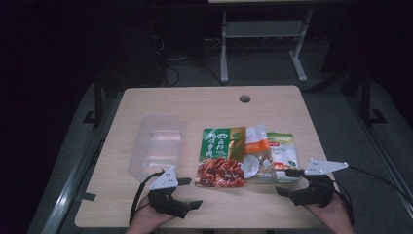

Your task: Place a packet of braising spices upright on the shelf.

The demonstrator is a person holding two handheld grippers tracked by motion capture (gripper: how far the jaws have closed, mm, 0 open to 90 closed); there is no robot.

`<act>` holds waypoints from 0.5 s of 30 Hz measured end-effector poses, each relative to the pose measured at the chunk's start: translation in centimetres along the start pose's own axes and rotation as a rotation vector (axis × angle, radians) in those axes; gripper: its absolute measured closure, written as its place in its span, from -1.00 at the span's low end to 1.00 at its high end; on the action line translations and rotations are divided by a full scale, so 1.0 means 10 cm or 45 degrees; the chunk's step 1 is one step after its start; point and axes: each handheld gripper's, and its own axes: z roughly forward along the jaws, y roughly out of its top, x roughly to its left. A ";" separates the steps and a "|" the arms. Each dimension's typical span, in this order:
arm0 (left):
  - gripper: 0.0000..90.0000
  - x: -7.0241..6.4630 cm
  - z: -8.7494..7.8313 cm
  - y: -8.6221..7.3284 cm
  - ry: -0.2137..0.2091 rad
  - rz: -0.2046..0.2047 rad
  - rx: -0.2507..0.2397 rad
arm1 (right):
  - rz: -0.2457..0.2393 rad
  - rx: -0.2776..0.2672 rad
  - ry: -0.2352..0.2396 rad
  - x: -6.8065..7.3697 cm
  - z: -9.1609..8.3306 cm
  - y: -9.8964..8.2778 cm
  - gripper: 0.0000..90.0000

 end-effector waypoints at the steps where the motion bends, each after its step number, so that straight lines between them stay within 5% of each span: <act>1: -0.63 0.00 0.00 0.00 -0.002 0.004 0.001 | 0.000 0.000 0.000 0.00 0.00 0.00 -0.52; 15: -0.63 0.00 -0.04 0.00 -0.001 0.016 -0.021 | -0.061 0.002 0.009 0.11 0.05 0.11 -0.54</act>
